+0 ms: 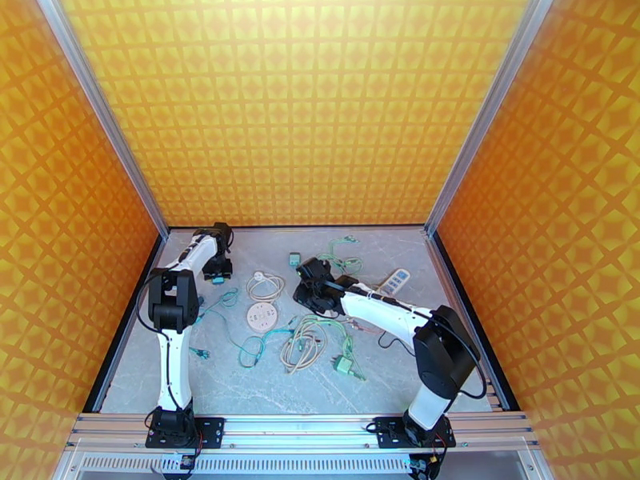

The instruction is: Pull the plug off the socket

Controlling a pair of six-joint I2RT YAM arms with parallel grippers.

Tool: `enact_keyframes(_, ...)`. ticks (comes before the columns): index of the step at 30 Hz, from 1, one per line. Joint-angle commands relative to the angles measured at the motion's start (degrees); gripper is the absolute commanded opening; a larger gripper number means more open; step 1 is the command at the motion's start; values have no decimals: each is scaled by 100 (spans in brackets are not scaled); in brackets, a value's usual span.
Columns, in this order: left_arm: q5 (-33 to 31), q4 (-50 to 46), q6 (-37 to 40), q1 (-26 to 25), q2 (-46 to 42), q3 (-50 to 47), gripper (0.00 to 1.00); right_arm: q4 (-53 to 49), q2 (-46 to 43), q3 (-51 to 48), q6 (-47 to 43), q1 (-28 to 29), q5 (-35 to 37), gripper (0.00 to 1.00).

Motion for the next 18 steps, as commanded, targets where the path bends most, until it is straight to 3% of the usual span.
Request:
enact_keyframes(1,121,-149,123,27,102,123,38,-90,-68,-21,-102,-5,139,30)
enact_keyframes(3,136,-150,120,27,82,98,40,-99,-71,4,-124,-8,156,30)
enact_keyframes(5,133,-137,122,26,47,87,50,-137,-68,45,-139,-8,182,31)
enact_keyframes(15,194,-212,79,32,-154,167,61,-218,-113,52,-188,-3,272,33)
enact_keyframes(18,237,-172,2,28,-462,138,76,-399,-198,107,-290,-16,517,43)
